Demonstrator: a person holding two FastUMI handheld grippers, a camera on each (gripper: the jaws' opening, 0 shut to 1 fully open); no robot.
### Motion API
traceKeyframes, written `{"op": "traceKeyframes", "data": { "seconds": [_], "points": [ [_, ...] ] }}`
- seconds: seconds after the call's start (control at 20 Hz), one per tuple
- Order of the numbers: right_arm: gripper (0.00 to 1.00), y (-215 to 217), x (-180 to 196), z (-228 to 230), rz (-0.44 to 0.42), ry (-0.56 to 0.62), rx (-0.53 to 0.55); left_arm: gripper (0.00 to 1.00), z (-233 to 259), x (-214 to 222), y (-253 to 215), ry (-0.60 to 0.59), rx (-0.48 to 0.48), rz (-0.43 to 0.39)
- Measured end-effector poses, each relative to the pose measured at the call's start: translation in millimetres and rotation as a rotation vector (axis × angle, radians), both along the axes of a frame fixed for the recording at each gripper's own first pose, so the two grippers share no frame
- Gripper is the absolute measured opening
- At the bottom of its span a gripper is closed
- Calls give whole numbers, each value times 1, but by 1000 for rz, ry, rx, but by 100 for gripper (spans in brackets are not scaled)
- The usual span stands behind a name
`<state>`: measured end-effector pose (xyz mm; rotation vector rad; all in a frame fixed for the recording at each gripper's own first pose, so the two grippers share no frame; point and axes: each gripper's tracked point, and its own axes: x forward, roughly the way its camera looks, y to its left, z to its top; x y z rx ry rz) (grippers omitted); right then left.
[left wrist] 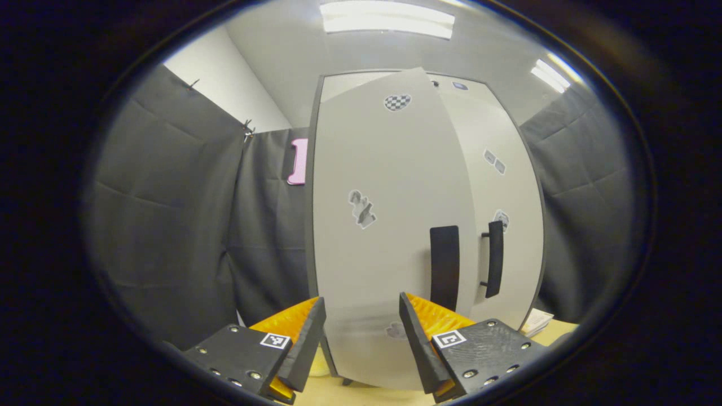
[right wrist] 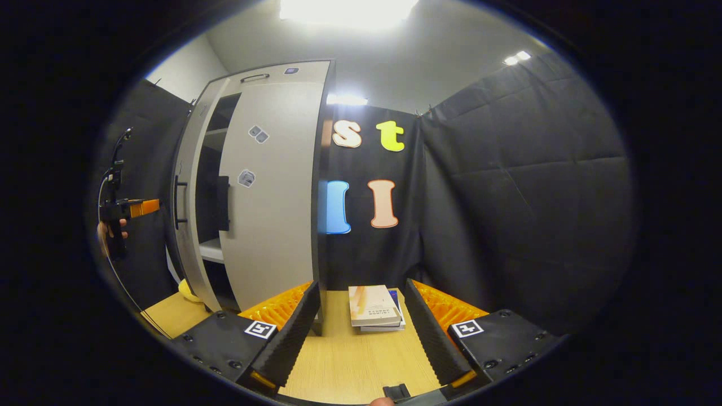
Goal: Grasp the bottle in the cabinet with the left hand and place it on the coaster, then close the right door with the right hand and the left door with the left hand.
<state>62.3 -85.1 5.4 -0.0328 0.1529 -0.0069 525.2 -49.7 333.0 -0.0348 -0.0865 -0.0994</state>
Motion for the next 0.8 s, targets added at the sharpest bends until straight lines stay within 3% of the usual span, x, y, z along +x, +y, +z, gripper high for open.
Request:
{"op": "traceKeyframes", "data": {
  "seconds": [0.2, 0.4, 0.5, 0.6, 0.65, 0.8],
  "points": [
    [96, 21, 5, 5, 96, -36, 17, 77, 0, -56, 30, -9, 13, 70],
    [96, 37, -1, 15, 133, -60, 37, 77, 2, -100, 59, -9, 12, 124],
    [93, 42, -7, 18, 133, -61, 48, 76, 3, -120, 69, -8, 33, 134],
    [97, 46, -15, 24, 120, -69, 63, 76, 5, -133, 78, -13, 61, 134],
    [93, 46, -19, 26, 111, -73, 70, 76, 3, -139, 83, -12, 71, 133],
    [97, 52, -34, 29, 89, -68, 84, 76, -2, -159, 96, -3, 59, 117]
  ]
}}
